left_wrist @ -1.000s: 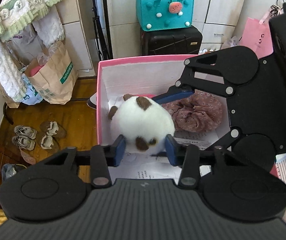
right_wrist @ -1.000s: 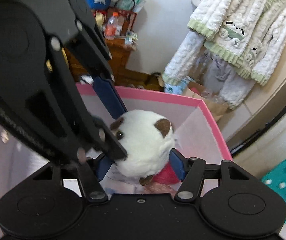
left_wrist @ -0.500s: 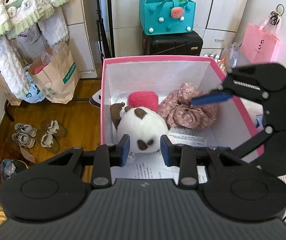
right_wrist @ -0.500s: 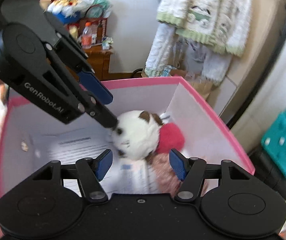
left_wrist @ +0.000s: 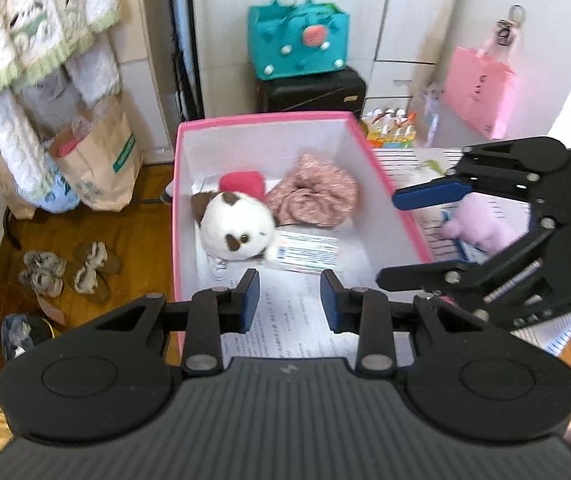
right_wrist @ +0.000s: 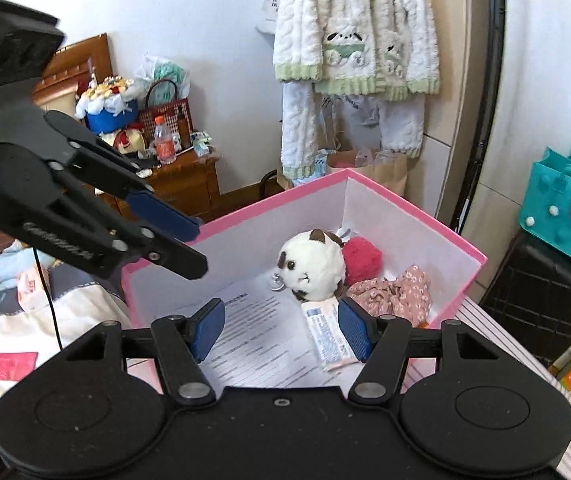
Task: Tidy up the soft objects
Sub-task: 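Move both open grippers back toward the lilac plush toy on the table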
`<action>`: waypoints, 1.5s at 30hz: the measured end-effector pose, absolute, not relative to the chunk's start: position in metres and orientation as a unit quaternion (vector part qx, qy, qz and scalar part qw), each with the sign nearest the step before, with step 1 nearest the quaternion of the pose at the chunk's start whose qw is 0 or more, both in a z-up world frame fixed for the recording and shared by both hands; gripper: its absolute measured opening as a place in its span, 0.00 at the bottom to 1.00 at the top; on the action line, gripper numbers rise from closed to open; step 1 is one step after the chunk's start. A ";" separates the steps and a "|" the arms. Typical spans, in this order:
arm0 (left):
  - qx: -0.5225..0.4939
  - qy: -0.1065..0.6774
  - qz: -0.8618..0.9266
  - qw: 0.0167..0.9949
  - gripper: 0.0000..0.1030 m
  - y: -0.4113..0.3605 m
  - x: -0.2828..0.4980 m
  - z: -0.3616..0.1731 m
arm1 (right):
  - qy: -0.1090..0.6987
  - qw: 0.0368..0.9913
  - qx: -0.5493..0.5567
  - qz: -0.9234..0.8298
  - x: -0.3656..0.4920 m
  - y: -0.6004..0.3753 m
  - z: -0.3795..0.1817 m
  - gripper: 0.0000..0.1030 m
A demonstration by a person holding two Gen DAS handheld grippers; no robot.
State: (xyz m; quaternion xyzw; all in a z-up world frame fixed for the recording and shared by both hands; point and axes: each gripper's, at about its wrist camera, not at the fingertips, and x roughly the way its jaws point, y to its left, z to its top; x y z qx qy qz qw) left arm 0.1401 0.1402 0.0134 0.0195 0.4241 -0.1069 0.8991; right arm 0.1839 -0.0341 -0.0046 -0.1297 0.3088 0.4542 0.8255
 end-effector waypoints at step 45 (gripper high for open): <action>0.128 0.380 -0.195 0.895 0.90 0.016 -0.007 0.018 | 0.291 0.866 -0.105 0.393 0.008 -0.198 -0.004 0.77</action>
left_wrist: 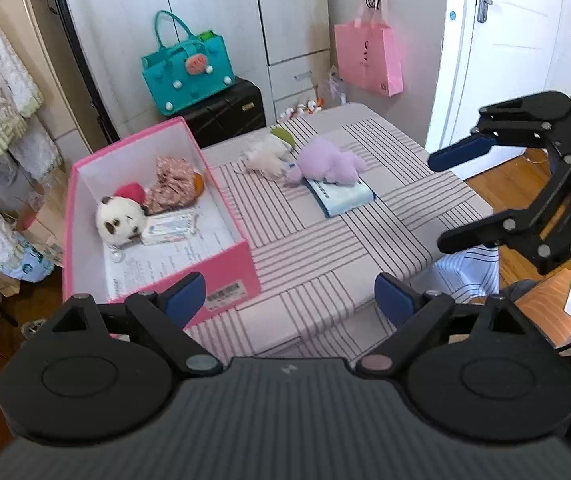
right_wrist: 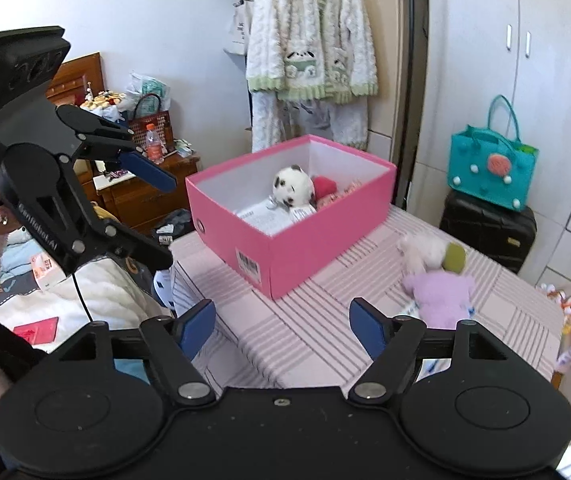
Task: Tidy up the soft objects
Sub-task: 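Move both open grippers back toward the lilac plush toy on the table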
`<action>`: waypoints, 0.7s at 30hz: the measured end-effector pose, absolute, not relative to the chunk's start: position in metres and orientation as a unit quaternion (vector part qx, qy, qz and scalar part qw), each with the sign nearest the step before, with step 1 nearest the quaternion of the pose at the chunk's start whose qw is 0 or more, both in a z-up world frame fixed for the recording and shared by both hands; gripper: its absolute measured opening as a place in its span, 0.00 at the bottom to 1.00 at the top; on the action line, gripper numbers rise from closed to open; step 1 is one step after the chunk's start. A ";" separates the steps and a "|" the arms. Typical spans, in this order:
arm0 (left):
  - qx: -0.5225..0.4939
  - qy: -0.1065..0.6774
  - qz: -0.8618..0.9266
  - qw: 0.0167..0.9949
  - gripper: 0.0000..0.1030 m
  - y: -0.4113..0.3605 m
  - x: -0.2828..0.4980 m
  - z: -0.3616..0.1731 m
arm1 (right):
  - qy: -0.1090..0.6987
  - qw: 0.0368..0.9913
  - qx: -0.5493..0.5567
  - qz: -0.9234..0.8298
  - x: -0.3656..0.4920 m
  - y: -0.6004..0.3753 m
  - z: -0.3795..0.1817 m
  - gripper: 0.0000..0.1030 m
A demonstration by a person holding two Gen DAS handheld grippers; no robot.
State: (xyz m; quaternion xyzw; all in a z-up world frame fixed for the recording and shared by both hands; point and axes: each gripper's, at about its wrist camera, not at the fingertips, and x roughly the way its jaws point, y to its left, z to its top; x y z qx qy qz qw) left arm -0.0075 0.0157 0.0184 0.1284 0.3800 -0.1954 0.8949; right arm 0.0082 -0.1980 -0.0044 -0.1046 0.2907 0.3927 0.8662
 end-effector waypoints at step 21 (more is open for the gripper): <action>0.079 0.346 -0.261 0.898 0.91 -0.048 0.063 -0.034 | 0.254 0.908 -0.098 0.318 0.051 -0.246 -0.090 0.78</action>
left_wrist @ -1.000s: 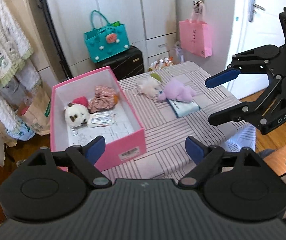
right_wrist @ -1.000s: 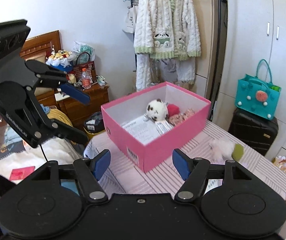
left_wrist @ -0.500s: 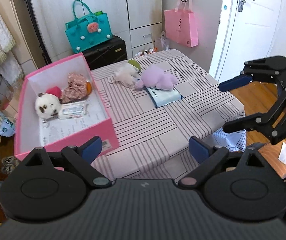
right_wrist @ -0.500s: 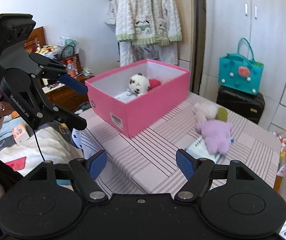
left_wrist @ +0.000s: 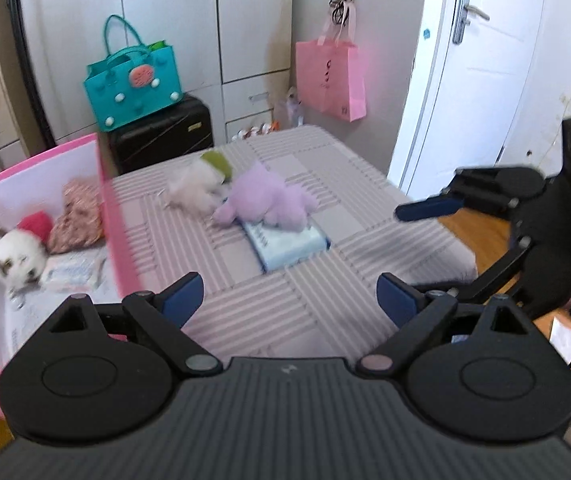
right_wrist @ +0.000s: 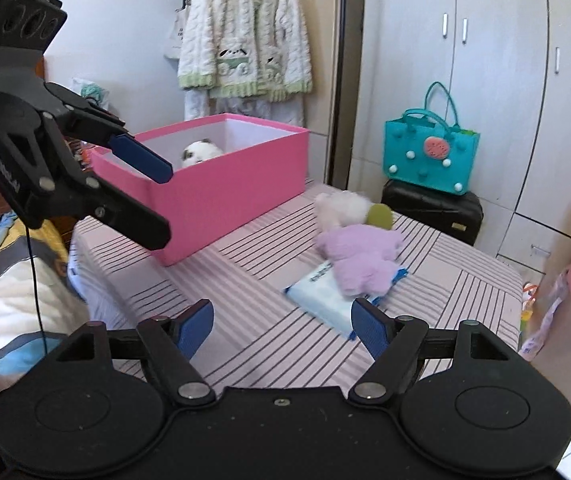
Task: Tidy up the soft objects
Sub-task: 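Move both open grippers back toward the lilac plush toy on the table, then close both grippers together on the lilac plush toy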
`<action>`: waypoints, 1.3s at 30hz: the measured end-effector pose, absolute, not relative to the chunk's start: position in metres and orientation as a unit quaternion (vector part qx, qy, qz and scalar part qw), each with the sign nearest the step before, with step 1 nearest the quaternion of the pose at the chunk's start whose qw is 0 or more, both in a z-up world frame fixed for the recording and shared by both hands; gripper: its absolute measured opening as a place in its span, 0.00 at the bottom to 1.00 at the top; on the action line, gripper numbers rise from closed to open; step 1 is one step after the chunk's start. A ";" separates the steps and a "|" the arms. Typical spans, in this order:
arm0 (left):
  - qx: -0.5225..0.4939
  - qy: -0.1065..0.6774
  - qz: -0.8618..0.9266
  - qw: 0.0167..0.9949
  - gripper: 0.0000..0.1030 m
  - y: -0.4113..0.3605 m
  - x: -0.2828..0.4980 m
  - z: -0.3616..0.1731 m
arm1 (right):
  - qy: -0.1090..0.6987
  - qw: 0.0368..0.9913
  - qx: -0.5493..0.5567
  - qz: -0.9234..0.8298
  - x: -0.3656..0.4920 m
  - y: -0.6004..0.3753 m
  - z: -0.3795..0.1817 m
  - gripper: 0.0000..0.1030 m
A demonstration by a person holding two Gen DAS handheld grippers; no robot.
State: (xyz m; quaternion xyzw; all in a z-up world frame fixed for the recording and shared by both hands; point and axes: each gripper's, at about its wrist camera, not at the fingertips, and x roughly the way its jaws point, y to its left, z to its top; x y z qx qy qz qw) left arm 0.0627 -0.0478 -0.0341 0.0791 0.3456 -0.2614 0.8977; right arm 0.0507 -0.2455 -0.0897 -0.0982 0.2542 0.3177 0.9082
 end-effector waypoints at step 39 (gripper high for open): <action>-0.161 0.384 -0.171 0.893 0.72 -0.081 0.204 -0.136 | 0.274 0.909 -0.065 0.306 0.190 -0.232 -0.150 0.57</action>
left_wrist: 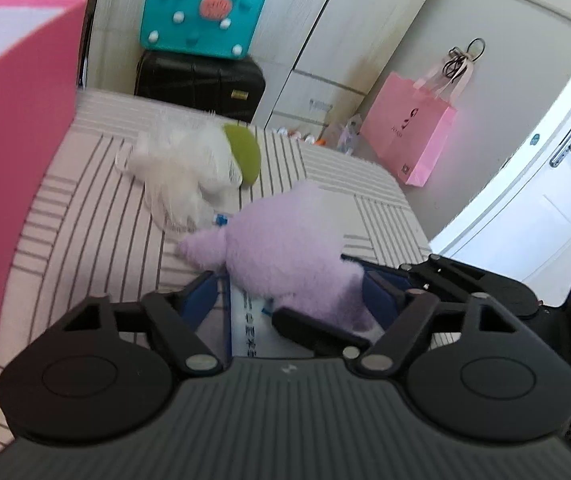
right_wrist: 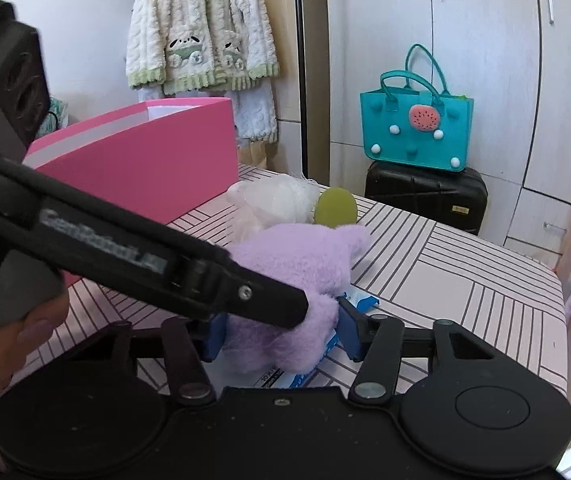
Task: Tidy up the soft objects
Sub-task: 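Close both grippers together on the lilac plush toy, then lift the lilac plush with both grippers and lower it into the pink box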
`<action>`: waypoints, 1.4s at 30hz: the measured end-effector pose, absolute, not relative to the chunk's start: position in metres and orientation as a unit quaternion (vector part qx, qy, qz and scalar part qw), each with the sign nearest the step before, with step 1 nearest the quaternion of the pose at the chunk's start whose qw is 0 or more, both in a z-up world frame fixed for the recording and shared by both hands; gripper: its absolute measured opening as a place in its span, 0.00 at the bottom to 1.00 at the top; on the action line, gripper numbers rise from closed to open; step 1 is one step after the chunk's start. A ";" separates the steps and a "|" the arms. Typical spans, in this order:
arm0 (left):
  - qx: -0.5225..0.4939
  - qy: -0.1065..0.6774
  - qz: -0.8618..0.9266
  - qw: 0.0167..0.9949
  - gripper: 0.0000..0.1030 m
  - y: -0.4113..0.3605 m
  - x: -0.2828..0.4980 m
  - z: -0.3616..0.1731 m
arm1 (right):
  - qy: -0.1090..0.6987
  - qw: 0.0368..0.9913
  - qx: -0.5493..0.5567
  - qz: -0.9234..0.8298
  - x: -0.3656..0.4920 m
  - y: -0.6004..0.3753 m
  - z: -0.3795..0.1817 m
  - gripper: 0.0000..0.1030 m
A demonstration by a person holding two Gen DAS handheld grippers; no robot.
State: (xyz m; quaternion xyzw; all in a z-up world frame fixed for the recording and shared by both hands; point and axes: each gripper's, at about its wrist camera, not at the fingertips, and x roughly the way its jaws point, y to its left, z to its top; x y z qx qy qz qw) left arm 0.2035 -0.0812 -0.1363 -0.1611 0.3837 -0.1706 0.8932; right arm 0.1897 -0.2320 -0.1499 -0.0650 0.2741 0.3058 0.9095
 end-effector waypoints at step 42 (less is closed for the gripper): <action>-0.135 0.377 -0.191 0.896 0.48 -0.065 0.126 -0.096 | 0.345 0.883 0.055 0.315 0.134 -0.221 -0.120 0.54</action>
